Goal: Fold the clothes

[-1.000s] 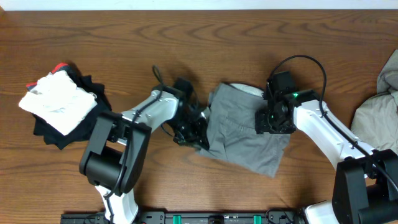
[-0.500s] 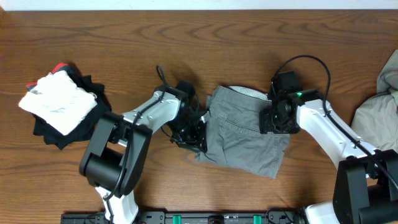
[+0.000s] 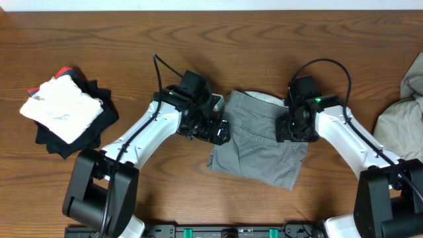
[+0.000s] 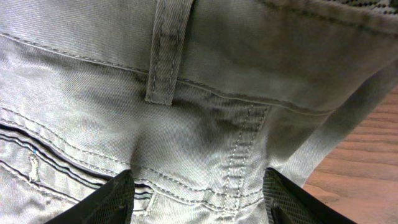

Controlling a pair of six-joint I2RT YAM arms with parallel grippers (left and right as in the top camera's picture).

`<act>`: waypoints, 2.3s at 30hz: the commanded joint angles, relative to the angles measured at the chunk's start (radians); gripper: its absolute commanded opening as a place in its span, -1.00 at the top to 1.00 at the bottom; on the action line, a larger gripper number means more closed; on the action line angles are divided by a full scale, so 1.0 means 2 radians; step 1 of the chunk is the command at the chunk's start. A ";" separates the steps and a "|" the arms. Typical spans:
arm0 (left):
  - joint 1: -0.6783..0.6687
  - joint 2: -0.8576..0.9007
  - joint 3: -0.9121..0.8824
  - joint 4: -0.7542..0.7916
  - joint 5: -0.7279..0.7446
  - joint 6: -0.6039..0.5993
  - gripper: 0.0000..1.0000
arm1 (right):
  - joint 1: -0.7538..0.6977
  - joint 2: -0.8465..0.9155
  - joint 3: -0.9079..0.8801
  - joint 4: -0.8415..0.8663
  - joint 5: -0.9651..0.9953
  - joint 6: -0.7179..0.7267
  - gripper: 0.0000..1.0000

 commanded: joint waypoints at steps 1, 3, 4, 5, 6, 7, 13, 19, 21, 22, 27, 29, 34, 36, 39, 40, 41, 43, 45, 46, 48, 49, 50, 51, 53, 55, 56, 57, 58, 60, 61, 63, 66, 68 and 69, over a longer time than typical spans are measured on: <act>0.002 0.011 0.004 0.009 -0.010 0.001 -0.96 | -0.004 -0.006 -0.004 -0.001 0.005 -0.007 -0.29; 0.002 0.022 0.004 0.018 -0.010 0.001 -0.96 | -0.004 -0.006 -0.004 -0.001 0.004 -0.007 -0.29; 0.002 0.030 0.004 0.022 -0.010 0.001 -0.96 | -0.004 -0.006 -0.004 -0.001 0.003 -0.007 -0.29; 0.002 0.039 0.004 0.026 -0.009 0.001 -0.96 | -0.004 -0.006 -0.004 -0.001 0.002 -0.007 -0.29; 0.002 0.047 0.004 0.029 -0.009 -0.001 -0.96 | -0.004 -0.006 -0.004 -0.002 0.003 -0.007 -0.29; 0.002 0.057 0.004 0.033 -0.009 -0.005 -0.96 | -0.004 -0.006 -0.004 -0.002 0.003 -0.007 -0.29; 0.000 0.112 0.004 0.049 0.043 -0.011 -0.96 | -0.004 -0.006 -0.004 -0.008 0.003 -0.007 -0.29; -0.026 0.129 0.004 0.061 0.083 -0.010 -0.89 | -0.004 -0.006 -0.004 -0.008 0.003 -0.007 -0.29; -0.038 0.129 0.004 0.066 0.083 -0.010 -0.82 | -0.004 -0.006 -0.004 -0.008 0.003 -0.007 -0.29; -0.043 0.129 0.004 0.070 0.083 -0.010 -0.75 | -0.004 -0.006 -0.004 -0.008 0.003 -0.007 -0.29; -0.061 0.129 0.004 0.093 0.083 -0.010 -0.21 | -0.004 -0.006 -0.004 -0.008 0.003 -0.007 -0.29; -0.060 0.129 0.004 0.096 0.083 -0.010 0.59 | -0.004 -0.006 -0.004 -0.008 0.003 -0.007 -0.29; -0.040 0.122 0.004 0.095 0.081 -0.008 0.89 | -0.004 -0.006 -0.004 -0.009 0.003 -0.007 -0.29; -0.026 0.110 0.005 0.090 0.062 -0.008 0.88 | -0.004 -0.006 -0.004 -0.010 0.003 -0.007 -0.28; -0.004 0.081 0.010 0.058 -0.005 -0.004 0.88 | -0.006 -0.006 -0.003 -0.010 0.003 -0.006 -0.26; 0.006 0.067 0.014 0.039 -0.036 0.005 0.88 | -0.009 -0.006 -0.003 -0.010 0.003 -0.006 -0.27; 0.016 0.054 0.017 0.021 -0.072 0.009 0.88 | -0.012 -0.006 -0.003 -0.010 0.003 -0.006 -0.27; 0.037 0.028 0.026 -0.013 -0.139 0.018 0.89 | -0.018 -0.006 -0.003 -0.010 0.002 -0.006 -0.27; 0.067 0.002 0.042 -0.056 -0.204 0.032 0.88 | -0.024 -0.006 -0.003 -0.017 0.001 -0.006 -0.27; 0.081 -0.009 0.051 -0.075 -0.226 0.044 0.88 | -0.026 -0.006 -0.003 -0.020 0.001 -0.007 -0.26; 0.109 -0.027 0.067 -0.099 -0.268 0.056 0.88 | -0.027 -0.006 -0.003 -0.024 0.001 -0.007 -0.27; 0.126 -0.037 0.076 -0.106 -0.287 0.056 0.88 | -0.027 -0.006 -0.003 -0.025 0.001 -0.007 -0.26; 0.142 -0.046 0.085 -0.110 -0.303 0.055 0.88 | -0.027 -0.006 -0.003 -0.026 0.001 -0.007 -0.26; 0.158 -0.055 0.095 -0.111 -0.315 0.055 0.88 | -0.026 -0.006 -0.003 -0.027 0.001 -0.007 -0.27; 0.185 -0.070 0.110 -0.107 -0.331 0.056 0.89 | -0.026 -0.006 -0.003 -0.028 0.001 -0.007 -0.26; 0.211 -0.080 0.127 -0.103 -0.344 0.056 0.88 | -0.026 -0.006 -0.003 -0.031 0.001 -0.007 -0.27; 0.222 -0.083 0.134 -0.101 -0.347 0.056 0.88 | -0.026 -0.006 -0.003 -0.031 0.001 -0.007 -0.27; 0.236 -0.085 0.139 -0.096 -0.350 0.056 0.88 | -0.026 -0.006 -0.003 -0.032 0.001 -0.007 -0.26; 0.248 -0.087 0.142 -0.092 -0.352 0.056 0.88 | -0.026 -0.006 -0.003 -0.033 0.001 -0.007 -0.26; 0.270 -0.087 0.142 -0.080 -0.358 0.056 0.88 | -0.026 -0.006 -0.003 -0.035 0.001 -0.007 -0.26; 0.281 -0.087 0.142 -0.074 -0.358 0.060 0.88 | -0.026 -0.006 -0.003 -0.036 0.001 -0.007 -0.27; 0.299 -0.087 0.142 -0.064 -0.358 0.071 0.88 | -0.026 -0.006 -0.003 -0.040 0.001 -0.008 -0.26; 0.323 -0.087 0.142 -0.056 -0.359 0.071 0.88 | -0.026 -0.006 -0.003 -0.042 0.001 -0.011 -0.27; 0.341 -0.087 0.142 -0.056 -0.359 0.071 0.88 | -0.026 -0.006 -0.003 -0.042 0.001 -0.011 -0.27; 0.350 -0.087 0.142 -0.056 -0.359 0.070 0.88 | -0.026 -0.006 -0.003 -0.042 0.001 -0.011 -0.27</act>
